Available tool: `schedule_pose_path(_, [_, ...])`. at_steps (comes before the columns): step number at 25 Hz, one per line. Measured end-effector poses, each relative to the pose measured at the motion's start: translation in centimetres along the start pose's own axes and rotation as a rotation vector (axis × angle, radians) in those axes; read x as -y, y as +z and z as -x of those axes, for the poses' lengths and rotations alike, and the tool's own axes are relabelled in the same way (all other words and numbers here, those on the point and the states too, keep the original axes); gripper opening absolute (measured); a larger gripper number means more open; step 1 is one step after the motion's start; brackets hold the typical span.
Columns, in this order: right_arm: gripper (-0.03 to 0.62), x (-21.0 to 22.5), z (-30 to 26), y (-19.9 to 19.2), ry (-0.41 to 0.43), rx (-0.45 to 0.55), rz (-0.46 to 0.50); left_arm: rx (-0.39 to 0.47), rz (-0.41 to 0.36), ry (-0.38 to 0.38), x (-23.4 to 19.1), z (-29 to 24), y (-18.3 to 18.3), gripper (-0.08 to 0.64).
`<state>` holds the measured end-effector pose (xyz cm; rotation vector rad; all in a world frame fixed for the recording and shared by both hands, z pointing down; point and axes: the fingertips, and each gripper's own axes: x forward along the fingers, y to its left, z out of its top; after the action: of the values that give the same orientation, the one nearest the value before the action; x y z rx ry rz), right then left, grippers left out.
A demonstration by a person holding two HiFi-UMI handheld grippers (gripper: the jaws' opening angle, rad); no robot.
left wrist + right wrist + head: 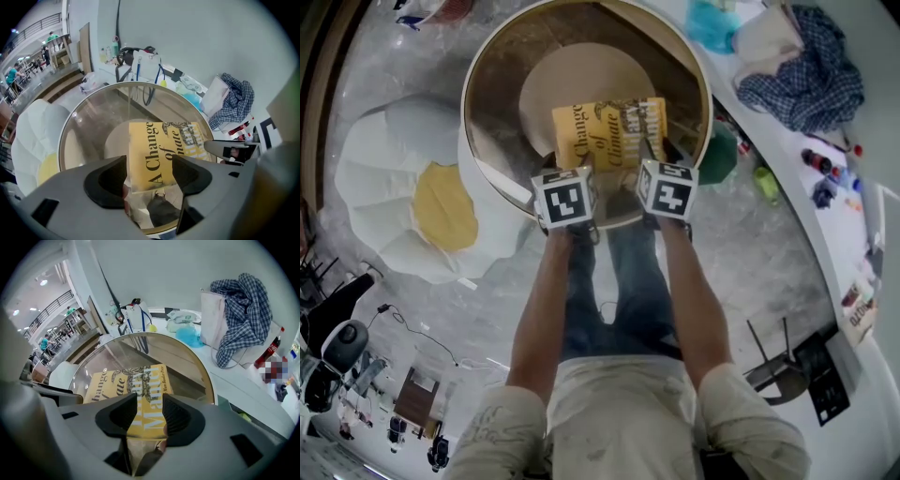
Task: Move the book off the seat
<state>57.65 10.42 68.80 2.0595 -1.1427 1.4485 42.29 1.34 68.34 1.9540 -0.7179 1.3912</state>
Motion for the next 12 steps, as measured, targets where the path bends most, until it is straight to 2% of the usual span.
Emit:
schedule_pose_path(6, [0.176,-2.2,5.0,1.9,0.021,0.053,0.001,0.094,-0.006,-0.006,-0.1,5.9,1.6,0.312])
schedule_pose_path(12, [0.176,-5.0,11.2,4.5,0.038,0.107,0.009,0.194,-0.022,-0.033,0.4,12.8,4.9,0.311])
